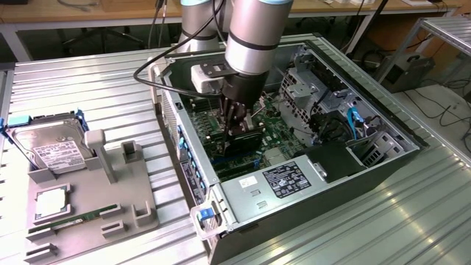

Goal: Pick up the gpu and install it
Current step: 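Insert the gpu into the slot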

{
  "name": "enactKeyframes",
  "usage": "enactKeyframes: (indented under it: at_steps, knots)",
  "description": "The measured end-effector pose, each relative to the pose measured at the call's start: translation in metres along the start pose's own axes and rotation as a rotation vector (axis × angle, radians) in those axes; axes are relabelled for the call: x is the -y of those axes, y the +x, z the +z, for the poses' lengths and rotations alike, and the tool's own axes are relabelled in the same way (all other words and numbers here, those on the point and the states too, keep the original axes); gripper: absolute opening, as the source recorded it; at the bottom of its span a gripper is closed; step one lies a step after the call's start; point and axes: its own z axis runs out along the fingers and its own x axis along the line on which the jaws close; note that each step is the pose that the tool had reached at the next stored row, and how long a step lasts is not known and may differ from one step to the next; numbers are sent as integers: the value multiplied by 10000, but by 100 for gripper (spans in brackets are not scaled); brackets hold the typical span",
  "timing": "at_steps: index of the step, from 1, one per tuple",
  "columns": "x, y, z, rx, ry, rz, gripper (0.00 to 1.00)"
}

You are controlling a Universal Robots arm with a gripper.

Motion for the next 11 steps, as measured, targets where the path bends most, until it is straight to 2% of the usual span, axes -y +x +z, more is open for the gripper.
enactKeyframes:
  at_steps: [11]
  knots:
    - [-1, 17, -12, -13, -5, 0, 11]
